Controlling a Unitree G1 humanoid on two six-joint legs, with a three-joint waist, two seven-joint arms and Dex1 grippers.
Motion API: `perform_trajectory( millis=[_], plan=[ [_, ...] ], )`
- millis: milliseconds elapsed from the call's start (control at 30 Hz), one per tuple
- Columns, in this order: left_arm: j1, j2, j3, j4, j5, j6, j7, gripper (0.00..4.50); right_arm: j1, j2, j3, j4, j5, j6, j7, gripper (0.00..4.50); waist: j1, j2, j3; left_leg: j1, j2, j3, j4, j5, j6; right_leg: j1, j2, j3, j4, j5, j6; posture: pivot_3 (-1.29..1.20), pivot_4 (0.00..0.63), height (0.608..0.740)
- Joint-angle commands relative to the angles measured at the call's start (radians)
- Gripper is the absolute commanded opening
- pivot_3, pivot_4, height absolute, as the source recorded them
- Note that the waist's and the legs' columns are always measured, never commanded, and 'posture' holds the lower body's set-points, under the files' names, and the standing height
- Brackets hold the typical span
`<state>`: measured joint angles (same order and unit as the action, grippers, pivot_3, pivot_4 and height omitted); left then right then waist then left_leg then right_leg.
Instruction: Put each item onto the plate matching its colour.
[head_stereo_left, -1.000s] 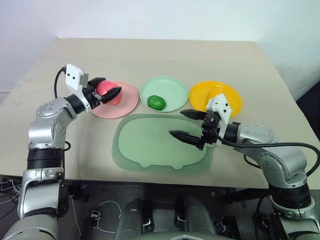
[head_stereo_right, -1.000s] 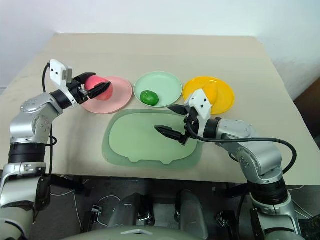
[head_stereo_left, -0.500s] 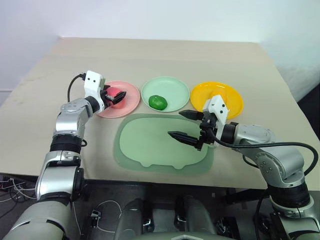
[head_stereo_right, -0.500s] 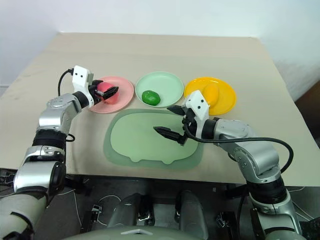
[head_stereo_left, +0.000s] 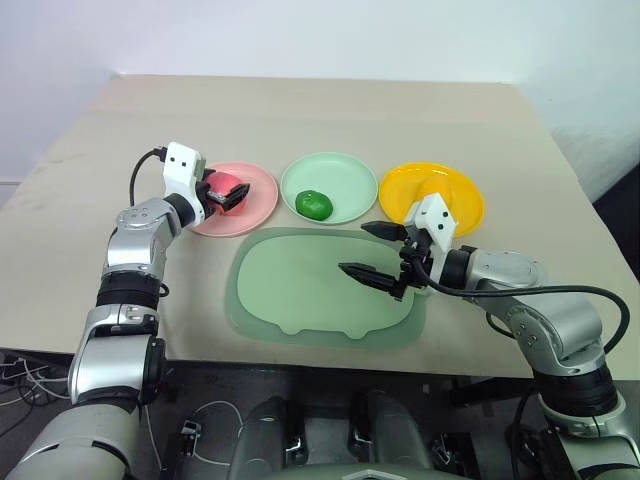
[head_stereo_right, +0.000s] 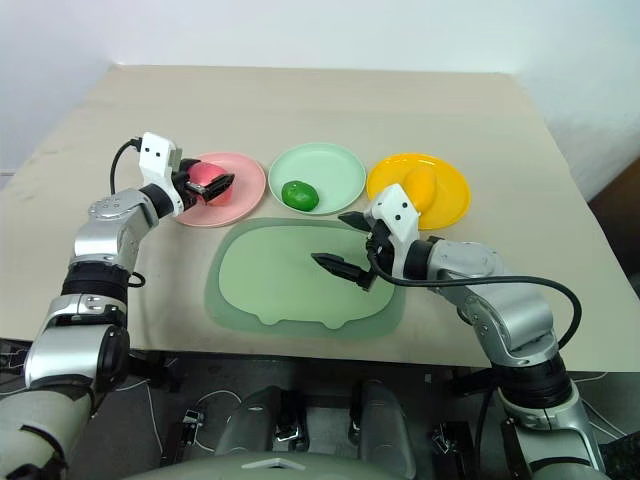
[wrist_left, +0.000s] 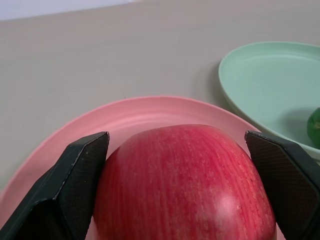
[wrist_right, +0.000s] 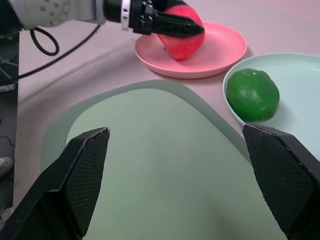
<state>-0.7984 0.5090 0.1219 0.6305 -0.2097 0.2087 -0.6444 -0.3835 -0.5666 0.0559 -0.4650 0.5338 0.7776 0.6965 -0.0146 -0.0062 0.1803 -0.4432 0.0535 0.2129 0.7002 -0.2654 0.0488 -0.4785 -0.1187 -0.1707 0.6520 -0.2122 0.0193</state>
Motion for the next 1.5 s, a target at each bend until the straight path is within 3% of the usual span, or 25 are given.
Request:
perform_trajectory(
  millis=[33,500,600,700,800,900,1000,1267,1367,1433,1500],
  plan=[
    [0.01,0.025,0.046,-0.111,-0.022,-0.025,0.013,4.5,-0.001,-0.003,-0.007,-0.023,0.006,-0.023,0.007,4.5,0.001,0.0,0.0,0.0,0.0,0.0,0.0,0.0,0.0,0.0,0.0,0.0,0.0,0.0,0.0,0.0,0.15,0.696],
    [0.071,0.041,0.047,-0.186,0.007,0.039,0.049,4.5,-0.051,-0.005,0.013,-0.004,-0.007,-0.019,0.019,4.5,0.002,0.0,0.0,0.0,0.0,0.0,0.0,-0.001,-0.001,0.0,0.0,0.0,0.0,0.0,0.0,0.0,0.15,0.696],
    [0.068,0.046,0.026,-0.179,0.056,-0.017,0.071,4.5,-0.051,0.0,0.022,-0.003,-0.014,-0.023,0.02,4.5,0.002,0.0,0.0,0.0,0.0,0.0,0.0,-0.001,-0.001,0.0,0.0,0.0,0.0,0.0,0.0,0.0,0.15,0.696],
    [0.079,0.077,-0.042,-0.14,0.179,-0.198,0.114,4.5,-0.042,-0.002,0.035,-0.005,-0.026,-0.033,0.024,4.5,0.001,0.0,0.0,0.0,0.0,0.0,0.0,-0.001,-0.002,0.0,0.0,0.0,0.0,0.0,0.0,0.0,0.15,0.696],
    [0.078,0.083,-0.054,-0.107,0.212,-0.296,0.139,4.5,-0.035,-0.006,0.038,-0.005,-0.03,-0.039,0.023,4.5,0.001,0.0,0.0,0.0,0.0,0.0,0.0,-0.001,-0.002,0.0,0.0,0.0,0.0,0.0,0.0,0.0,0.15,0.696],
    [0.062,0.039,0.005,-0.102,0.118,-0.221,0.134,4.5,-0.027,-0.011,0.037,-0.003,-0.036,-0.047,0.026,4.5,0.003,0.0,0.0,0.0,0.0,0.0,0.0,-0.001,-0.002,0.0,0.0,0.0,0.0,0.0,0.0,0.0,0.15,0.696],
    [0.061,0.073,-0.049,-0.064,0.214,-0.309,0.154,4.5,-0.02,-0.018,0.037,-0.002,-0.044,-0.053,0.031,4.5,0.002,0.0,0.0,0.0,0.0,0.0,0.0,-0.001,-0.002,0.0,0.0,0.0,0.0,0.0,0.0,0.0,0.15,0.696],
    [0.075,0.066,-0.025,-0.084,0.147,-0.243,0.101,4.5,-0.021,-0.02,0.038,-0.003,-0.053,-0.053,0.035,4.5,0.001,-0.001,0.0,0.0,0.0,0.0,0.0,-0.001,-0.002,0.0,0.0,0.0,0.0,0.0,0.0,0.0,0.15,0.696],
    [0.025,-0.009,0.121,-0.118,-0.051,-0.059,0.156,4.5,-0.036,0.0,0.012,0.0,-0.025,-0.039,0.026,4.5,0.003,-0.001,0.0,0.0,0.0,0.0,0.0,-0.001,-0.001,0.0,0.0,0.0,0.0,0.0,0.0,0.0,0.15,0.696],
    [0.076,0.092,-0.049,-0.106,0.188,-0.233,0.123,4.5,-0.035,-0.018,0.031,0.004,-0.051,-0.052,0.035,4.5,0.001,-0.003,0.002,0.0,0.0,0.0,0.001,0.0,0.001,0.0,0.0,0.0,0.0,0.0,0.0,0.0,0.15,0.696],
    [0.073,0.05,0.007,-0.126,0.082,-0.154,0.111,4.5,-0.029,-0.033,0.056,0.005,-0.077,-0.066,0.043,4.5,-0.002,-0.003,0.001,0.0,0.0,0.001,0.0,0.0,0.001,0.0,0.0,0.0,0.001,0.0,0.0,0.0,0.15,0.696]
  ],
)
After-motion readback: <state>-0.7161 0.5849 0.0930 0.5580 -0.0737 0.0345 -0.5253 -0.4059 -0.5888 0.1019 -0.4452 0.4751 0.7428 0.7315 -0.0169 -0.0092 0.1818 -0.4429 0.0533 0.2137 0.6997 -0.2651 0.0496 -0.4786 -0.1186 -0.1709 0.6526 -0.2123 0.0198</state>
